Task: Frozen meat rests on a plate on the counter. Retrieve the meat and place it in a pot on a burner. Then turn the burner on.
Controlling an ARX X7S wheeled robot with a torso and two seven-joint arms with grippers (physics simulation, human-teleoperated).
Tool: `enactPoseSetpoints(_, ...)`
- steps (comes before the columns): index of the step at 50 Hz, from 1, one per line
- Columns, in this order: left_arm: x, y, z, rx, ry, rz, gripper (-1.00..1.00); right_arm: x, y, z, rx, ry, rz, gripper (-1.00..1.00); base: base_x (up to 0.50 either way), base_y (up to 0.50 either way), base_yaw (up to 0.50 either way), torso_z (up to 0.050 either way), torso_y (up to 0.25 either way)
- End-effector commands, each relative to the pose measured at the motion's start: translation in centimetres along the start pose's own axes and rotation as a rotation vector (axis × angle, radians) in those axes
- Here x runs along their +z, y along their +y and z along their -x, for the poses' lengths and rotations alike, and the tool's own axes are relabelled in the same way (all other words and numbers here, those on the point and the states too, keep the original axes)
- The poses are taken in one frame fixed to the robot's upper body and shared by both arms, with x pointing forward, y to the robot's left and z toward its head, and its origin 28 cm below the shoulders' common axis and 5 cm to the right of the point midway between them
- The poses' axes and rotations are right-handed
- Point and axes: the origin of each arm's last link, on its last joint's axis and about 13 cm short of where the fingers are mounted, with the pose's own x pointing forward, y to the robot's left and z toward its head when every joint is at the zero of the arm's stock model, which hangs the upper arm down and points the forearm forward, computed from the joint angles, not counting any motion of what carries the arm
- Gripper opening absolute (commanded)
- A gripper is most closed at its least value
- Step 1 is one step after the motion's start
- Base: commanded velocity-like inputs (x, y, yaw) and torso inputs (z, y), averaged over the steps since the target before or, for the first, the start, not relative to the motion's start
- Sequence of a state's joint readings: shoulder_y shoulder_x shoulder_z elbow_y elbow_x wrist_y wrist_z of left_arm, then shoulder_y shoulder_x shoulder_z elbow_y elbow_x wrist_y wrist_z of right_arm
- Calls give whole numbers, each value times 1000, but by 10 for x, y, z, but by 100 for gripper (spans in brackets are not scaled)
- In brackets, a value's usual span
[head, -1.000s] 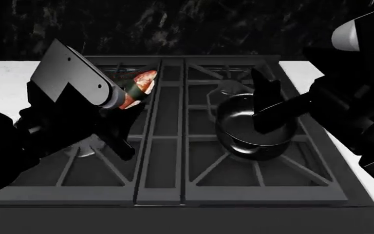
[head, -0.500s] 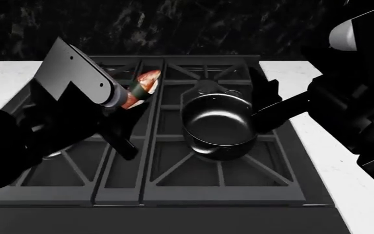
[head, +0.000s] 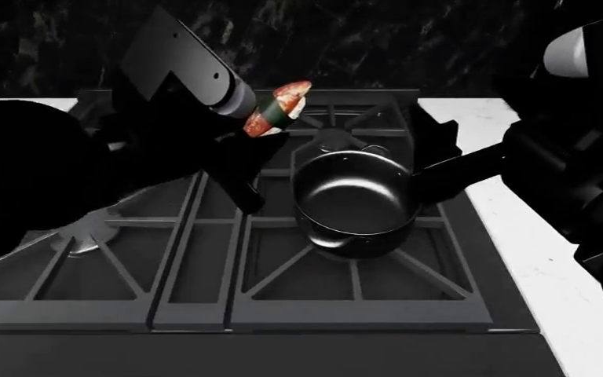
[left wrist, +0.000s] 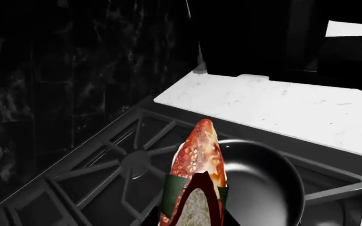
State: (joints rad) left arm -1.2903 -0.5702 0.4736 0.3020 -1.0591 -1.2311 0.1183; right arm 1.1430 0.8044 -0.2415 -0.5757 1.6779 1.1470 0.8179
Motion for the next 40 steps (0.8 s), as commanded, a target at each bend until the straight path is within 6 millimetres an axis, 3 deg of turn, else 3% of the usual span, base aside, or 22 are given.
enactPoseSetpoints(1, 14, 6, -15, -45, -3, -23, -100, -2, -3, -3, -9, -3, -32, 100, 0, 0, 0, 0, 0)
enactPoseSetpoints(17, 27, 14, -36, -115, 11, -19, -100, -5, -5, -5, -42, 5, -22, 100, 0, 0, 0, 0, 0)
enactPoseSetpoints(40, 42, 32, -81, -223, 91, -31, -100, -13, -9, -7, -46, 4, -52, 100, 0, 0, 0, 0, 0)
